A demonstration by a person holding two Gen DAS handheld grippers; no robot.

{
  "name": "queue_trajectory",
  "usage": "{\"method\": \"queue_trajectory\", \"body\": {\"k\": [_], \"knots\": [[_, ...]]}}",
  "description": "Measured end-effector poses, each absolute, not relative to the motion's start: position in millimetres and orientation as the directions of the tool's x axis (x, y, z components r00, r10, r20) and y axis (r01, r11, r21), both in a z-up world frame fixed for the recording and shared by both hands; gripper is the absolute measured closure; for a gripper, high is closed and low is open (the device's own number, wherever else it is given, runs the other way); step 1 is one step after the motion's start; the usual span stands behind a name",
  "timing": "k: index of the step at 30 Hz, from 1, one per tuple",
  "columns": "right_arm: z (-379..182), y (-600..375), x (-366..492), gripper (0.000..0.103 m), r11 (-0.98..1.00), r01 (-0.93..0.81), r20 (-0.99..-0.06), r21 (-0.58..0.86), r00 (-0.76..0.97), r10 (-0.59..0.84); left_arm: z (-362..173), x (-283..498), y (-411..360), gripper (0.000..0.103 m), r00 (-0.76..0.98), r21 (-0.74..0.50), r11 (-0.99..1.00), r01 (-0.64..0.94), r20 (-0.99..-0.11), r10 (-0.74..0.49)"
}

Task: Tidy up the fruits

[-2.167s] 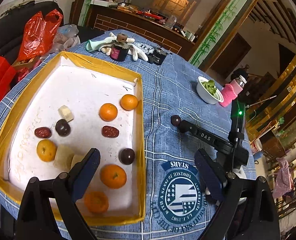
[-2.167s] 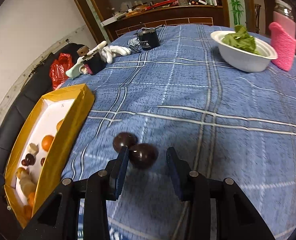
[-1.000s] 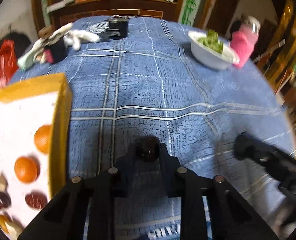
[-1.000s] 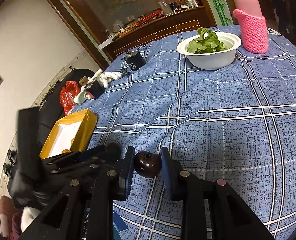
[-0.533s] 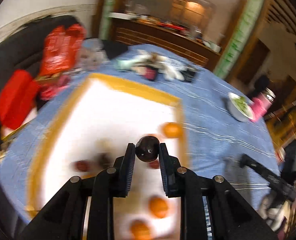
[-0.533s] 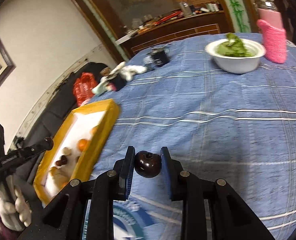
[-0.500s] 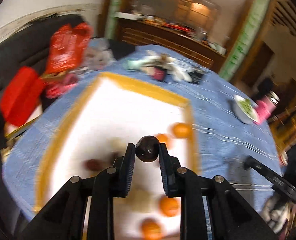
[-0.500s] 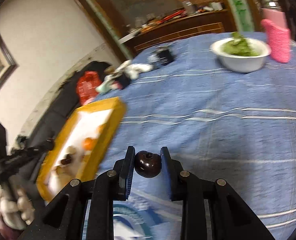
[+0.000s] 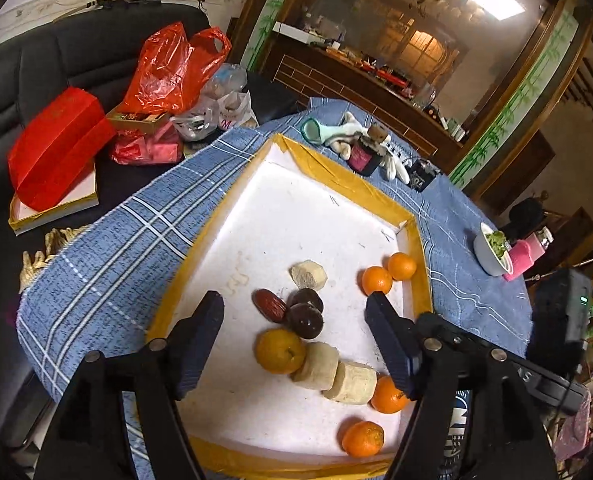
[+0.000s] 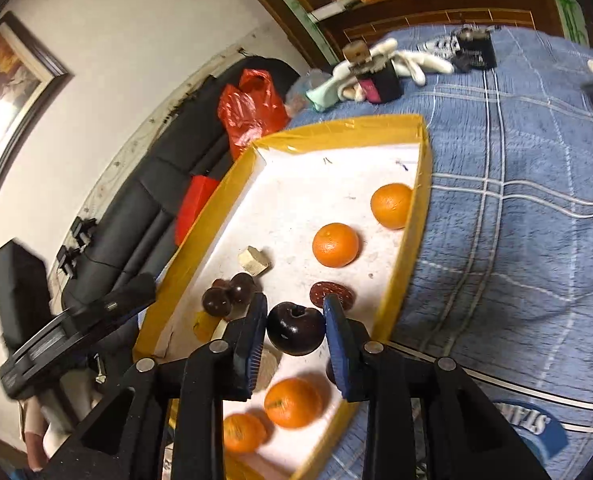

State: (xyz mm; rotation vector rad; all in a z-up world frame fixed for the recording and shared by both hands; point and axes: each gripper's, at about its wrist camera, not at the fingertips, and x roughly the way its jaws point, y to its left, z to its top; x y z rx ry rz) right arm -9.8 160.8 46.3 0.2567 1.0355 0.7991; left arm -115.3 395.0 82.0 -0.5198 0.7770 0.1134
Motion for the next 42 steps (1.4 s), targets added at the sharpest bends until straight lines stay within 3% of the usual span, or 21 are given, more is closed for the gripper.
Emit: {"method": "queue_trajectory", "body": {"k": [2, 6, 8, 10, 12, 14, 22, 28, 42], "knots": [[46, 163, -11, 0.05, 0.696, -0.458, -0.659, 0.554, 0.27, 0.702, 85, -122, 399, 0.027, 0.725, -0.402, 0.87, -0.285, -0.684, -0.079], [58, 156, -19, 0.05, 0.708, -0.465, -0.651, 0.531, 0.311, 0.692, 94, -130, 397, 0.026, 0.745, -0.376, 0.879, -0.294, -0.666, -0.036], [66, 144, -27, 0.05, 0.715, -0.461, -0.638, 0.526, 0.342, 0.69, 103, -136, 386, 0.026, 0.749, -0.299, 0.894, -0.333, -0.661, 0.058], [76, 133, -42, 0.05, 0.735, -0.461, -0.63, 0.497, 0.391, 0.671, 113, -142, 372, 0.021, 0.749, -0.206, 0.902, -0.379, -0.641, 0.168], [84, 118, -62, 0.048, 0.765, -0.45, -0.618, 0.461, 0.456, 0.64, 127, -151, 350, 0.005, 0.749, -0.099, 0.894, -0.437, -0.59, 0.301], [88, 105, -77, 0.044, 0.789, -0.429, -0.608, 0.439, 0.505, 0.613, 141, -158, 330, 0.0, 0.762, -0.046, 0.894, -0.446, -0.544, 0.353], [93, 49, -122, 0.042, 0.854, -0.343, -0.583, 0.392, 0.625, 0.519, 164, -176, 269, 0.0, 0.807, -0.056, 0.933, -0.357, -0.521, 0.278], [106, 30, -147, 0.03, 0.897, -0.334, -0.55, 0.29, 0.708, 0.442, 173, -180, 229, 0.0, 0.817, -0.016, 0.949, -0.315, -0.513, 0.262], [115, 20, -171, 0.025, 0.899, -0.347, -0.512, 0.269, 0.739, 0.438, 177, -189, 196, 0.0, 0.829, 0.032, 0.96, -0.279, -0.497, 0.257]]}}
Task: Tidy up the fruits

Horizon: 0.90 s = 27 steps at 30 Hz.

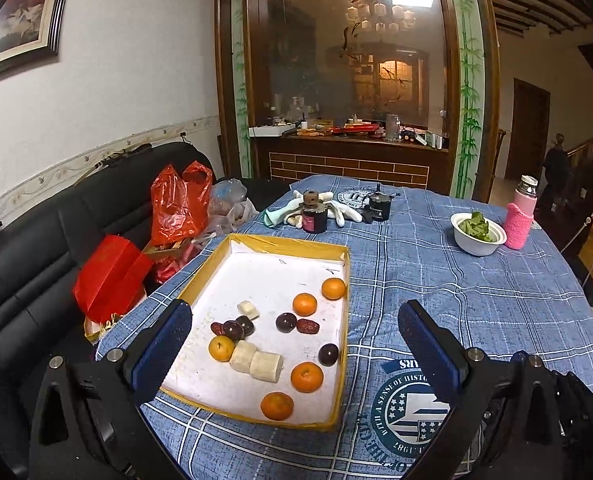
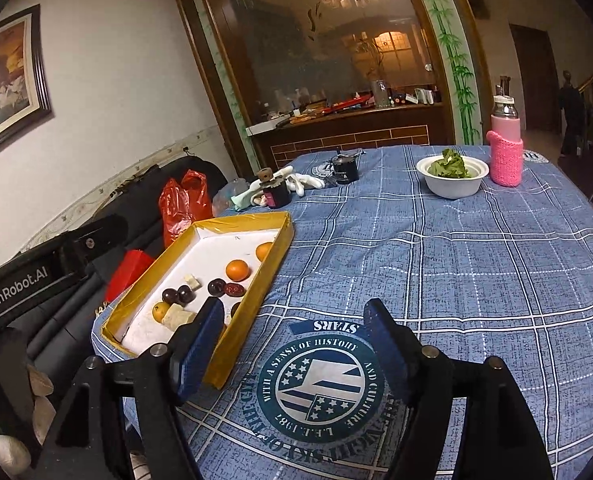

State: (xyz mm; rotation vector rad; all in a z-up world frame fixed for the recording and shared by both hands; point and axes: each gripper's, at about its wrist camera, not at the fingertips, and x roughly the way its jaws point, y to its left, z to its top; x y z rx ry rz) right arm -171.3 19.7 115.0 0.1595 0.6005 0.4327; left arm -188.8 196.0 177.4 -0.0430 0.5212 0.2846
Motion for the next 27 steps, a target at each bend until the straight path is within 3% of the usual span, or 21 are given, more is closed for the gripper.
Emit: {"method": "queue_trajectory", "body": {"k": [27], "knots": [[110, 43, -173, 0.024, 0.905, -0.363, -0.543, 0.222, 0.725, 0.423, 158, -180, 214, 0.0, 0.804, 0.005, 0.958, -0.286, -0.544, 0.242]]}}
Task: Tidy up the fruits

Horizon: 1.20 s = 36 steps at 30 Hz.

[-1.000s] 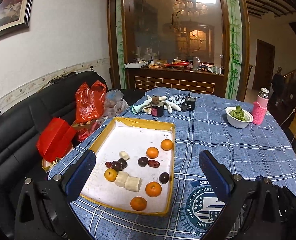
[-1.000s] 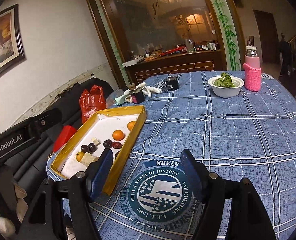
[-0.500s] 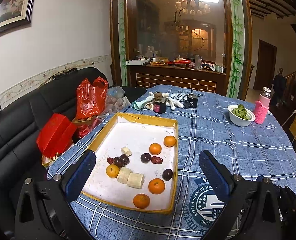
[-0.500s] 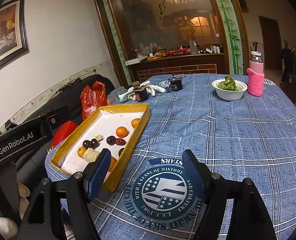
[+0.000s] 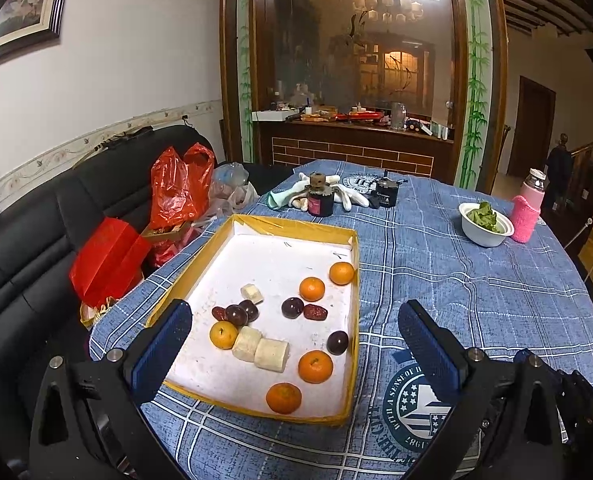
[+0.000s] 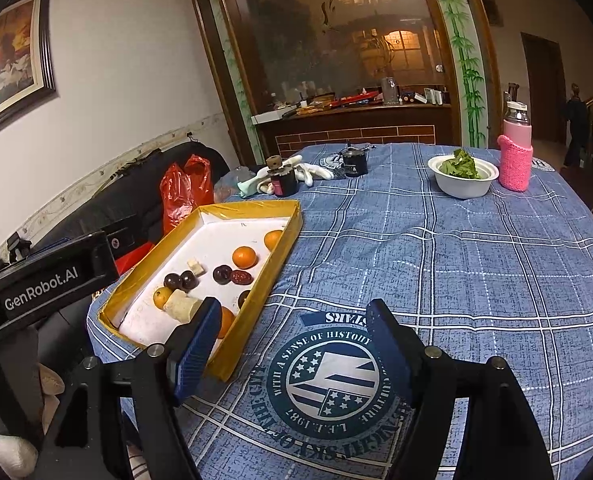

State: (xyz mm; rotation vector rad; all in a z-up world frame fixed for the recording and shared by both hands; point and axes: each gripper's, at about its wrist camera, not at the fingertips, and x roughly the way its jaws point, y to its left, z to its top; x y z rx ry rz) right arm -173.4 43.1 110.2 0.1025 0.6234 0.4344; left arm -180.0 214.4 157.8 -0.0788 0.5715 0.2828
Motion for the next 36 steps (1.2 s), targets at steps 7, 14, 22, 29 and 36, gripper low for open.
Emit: {"method": "queue_trajectory", "body": {"k": [7, 14, 22, 29, 36], "knots": [[108, 43, -171, 0.024, 0.907, -0.36, -0.552, 0.22, 0.721, 0.42, 154, -178, 213, 0.0, 0.797, 0.006, 0.959, -0.282, -0.555, 0.238], [104, 46, -171, 0.023, 0.907, -0.361, -0.561, 0.217, 0.715, 0.418, 151, -177, 215, 0.0, 0.793, 0.001, 0.96, -0.281, -0.563, 0.233], [102, 49, -171, 0.022, 0.908, -0.36, -0.568, 0.215, 0.71, 0.415, 147, -176, 217, 0.0, 0.789, -0.007, 0.961, -0.276, -0.573, 0.222], [101, 51, -170, 0.022, 0.909, -0.36, -0.576, 0.209, 0.706, 0.412, 146, -176, 217, 0.0, 0.788, -0.008, 0.961, -0.276, -0.575, 0.221], [101, 55, -169, 0.022, 0.909, -0.365, -0.583, 0.202, 0.701, 0.41, 147, -176, 217, 0.0, 0.788, -0.009, 0.961, -0.276, -0.575, 0.221]]}}
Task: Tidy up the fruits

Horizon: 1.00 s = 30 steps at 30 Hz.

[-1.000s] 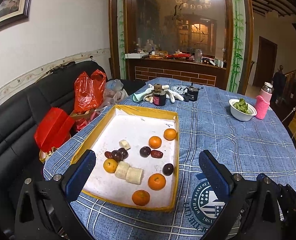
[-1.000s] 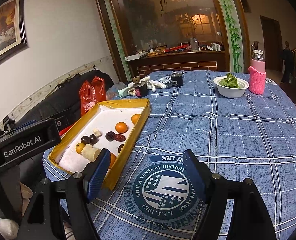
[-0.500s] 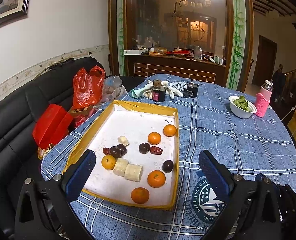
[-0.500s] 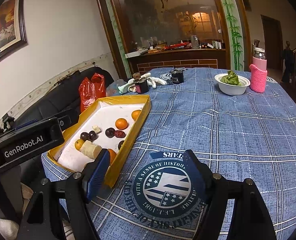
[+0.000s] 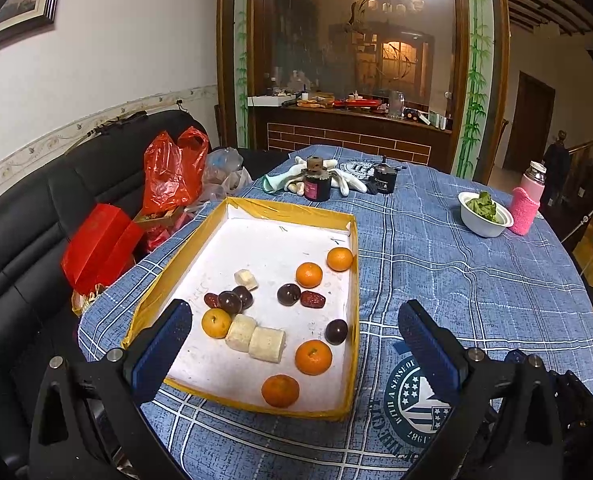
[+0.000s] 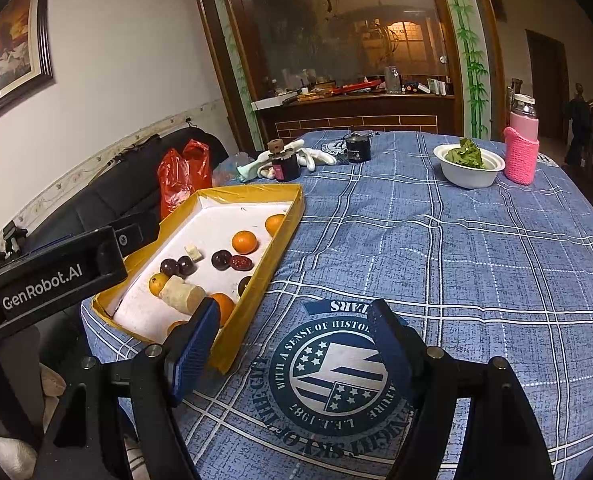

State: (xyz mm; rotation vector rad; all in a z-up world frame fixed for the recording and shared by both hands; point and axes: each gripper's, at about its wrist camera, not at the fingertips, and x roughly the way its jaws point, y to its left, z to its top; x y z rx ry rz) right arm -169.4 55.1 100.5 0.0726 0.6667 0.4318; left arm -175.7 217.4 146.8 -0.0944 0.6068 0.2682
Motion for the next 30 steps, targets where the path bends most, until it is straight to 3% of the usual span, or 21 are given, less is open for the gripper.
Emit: {"method": "queue_trajectory", "body": {"k": [17, 30], "knots": [[94, 62, -165, 0.021, 0.909, -0.365, -0.598, 0.199, 0.69, 0.408, 143, -175, 224, 0.0, 0.792, -0.029, 0.955, -0.296, -0.567, 0.228], [101, 54, -172, 0.02, 0.905, -0.373, -0.558, 0.203, 0.716, 0.42, 160, -194, 206, 0.0, 0.821, -0.015, 0.934, -0.357, -0.482, 0.307]]}}
